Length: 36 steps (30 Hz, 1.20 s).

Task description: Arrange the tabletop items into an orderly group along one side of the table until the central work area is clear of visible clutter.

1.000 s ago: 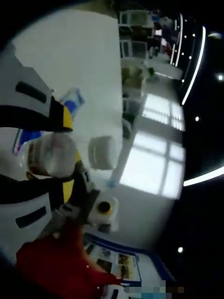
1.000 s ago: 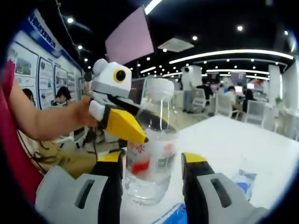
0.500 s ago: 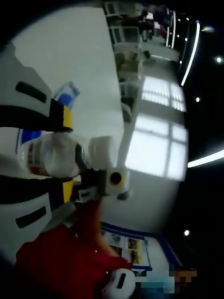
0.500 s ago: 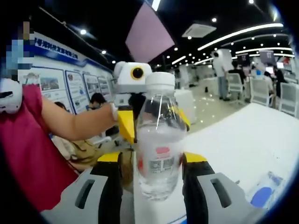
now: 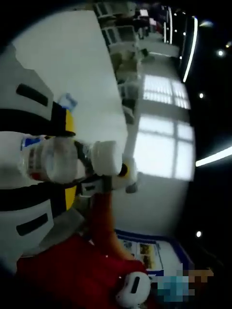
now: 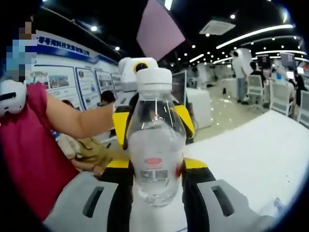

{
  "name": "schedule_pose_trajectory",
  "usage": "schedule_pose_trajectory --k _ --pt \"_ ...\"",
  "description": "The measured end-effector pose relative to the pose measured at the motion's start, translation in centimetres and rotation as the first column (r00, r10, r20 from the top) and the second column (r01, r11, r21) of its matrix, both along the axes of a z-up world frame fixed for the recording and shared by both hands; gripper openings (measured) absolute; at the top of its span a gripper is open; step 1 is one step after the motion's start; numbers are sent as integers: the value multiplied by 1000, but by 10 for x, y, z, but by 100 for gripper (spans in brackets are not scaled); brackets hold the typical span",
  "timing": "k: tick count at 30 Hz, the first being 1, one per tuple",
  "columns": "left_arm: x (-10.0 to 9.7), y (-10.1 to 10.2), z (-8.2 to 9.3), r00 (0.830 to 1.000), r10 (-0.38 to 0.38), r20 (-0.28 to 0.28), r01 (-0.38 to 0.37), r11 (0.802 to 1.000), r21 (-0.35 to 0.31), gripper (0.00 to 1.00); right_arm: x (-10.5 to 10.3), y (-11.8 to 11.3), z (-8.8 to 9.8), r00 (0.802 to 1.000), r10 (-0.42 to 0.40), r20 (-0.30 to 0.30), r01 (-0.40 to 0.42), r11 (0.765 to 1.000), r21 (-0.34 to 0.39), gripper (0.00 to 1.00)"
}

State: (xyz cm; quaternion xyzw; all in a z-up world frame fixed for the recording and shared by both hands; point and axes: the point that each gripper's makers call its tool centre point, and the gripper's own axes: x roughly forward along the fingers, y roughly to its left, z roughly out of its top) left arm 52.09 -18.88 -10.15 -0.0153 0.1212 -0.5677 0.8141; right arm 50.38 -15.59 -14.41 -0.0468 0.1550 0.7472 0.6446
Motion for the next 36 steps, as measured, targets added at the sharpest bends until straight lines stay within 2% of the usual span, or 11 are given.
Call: schedule_pose_trajectory --k 2,6,10,13,19,23,32,36 --pt "6 4 -6 999 -1 38 -1 999 35 36 6 4 -7 1000 4 21 -4 1000 -20 38" --pt "18 11 -17 997 -3 71 -2 998 67 36 20 12 -18 998 4 62 -3 1000 -27 38" --pt "30 16 -30 993 -21 114 8 993 117 36 35 18 -31 991 3 133 2 999 -39 38" --pt "38 18 -42 991 -32 129 11 988 154 36 47 22 -44 984 -4 176 13 999 -53 38" --pt "57 25 -66 988 -52 145 24 981 191 36 66 28 -67 980 -33 195 42 998 -45 37" --pt "66 32 -89 984 -71 161 33 974 224 36 78 36 -89 970 -45 241 65 995 -79 37" --pt "82 52 -135 992 -70 106 36 956 292 37 95 56 -136 972 -91 218 116 988 -105 37" --pt "86 62 -150 993 -62 98 29 951 309 36 100 62 -151 969 -110 222 139 983 -120 37"
